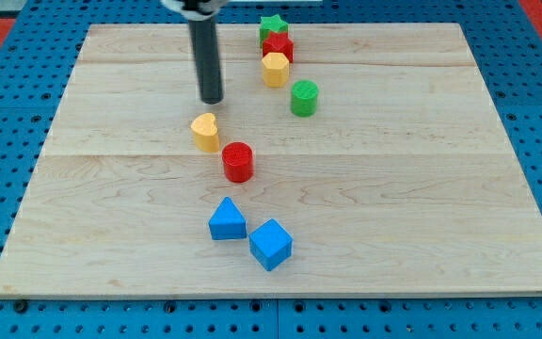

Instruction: Push the yellow heart at the left side of the triangle

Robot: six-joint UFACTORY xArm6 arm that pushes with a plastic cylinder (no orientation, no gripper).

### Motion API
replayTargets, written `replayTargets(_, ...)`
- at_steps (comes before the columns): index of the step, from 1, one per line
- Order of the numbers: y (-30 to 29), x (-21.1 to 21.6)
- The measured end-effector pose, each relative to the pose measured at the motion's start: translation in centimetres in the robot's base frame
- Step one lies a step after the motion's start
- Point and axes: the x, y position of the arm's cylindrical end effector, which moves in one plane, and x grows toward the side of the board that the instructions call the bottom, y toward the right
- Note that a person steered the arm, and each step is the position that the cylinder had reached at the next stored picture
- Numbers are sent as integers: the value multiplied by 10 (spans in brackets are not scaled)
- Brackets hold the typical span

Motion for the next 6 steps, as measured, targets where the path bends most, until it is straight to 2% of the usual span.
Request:
replayTargets(1,18,59)
replayTargets(3,29,121)
replayTargets(4,33,137)
replayTargets(5,33,97)
replayTargets(6,67,77)
